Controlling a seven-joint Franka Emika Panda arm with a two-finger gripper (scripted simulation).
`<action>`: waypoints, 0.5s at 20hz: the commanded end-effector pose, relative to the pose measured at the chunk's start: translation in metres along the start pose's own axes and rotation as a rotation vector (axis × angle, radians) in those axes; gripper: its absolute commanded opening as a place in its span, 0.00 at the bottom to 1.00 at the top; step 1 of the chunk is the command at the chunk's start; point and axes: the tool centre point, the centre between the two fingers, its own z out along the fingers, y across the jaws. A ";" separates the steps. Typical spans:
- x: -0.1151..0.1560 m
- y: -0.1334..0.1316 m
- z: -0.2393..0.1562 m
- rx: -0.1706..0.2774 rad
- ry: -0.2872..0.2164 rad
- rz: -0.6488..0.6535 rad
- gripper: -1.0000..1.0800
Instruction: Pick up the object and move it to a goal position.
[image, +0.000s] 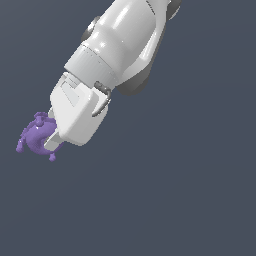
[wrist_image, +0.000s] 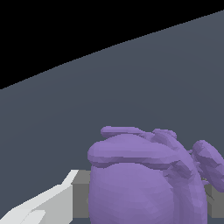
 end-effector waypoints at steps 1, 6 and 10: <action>0.016 -0.006 -0.011 -0.002 0.048 0.030 0.00; 0.039 -0.014 -0.029 -0.007 0.125 0.078 0.00; 0.053 -0.017 -0.040 -0.013 0.172 0.107 0.00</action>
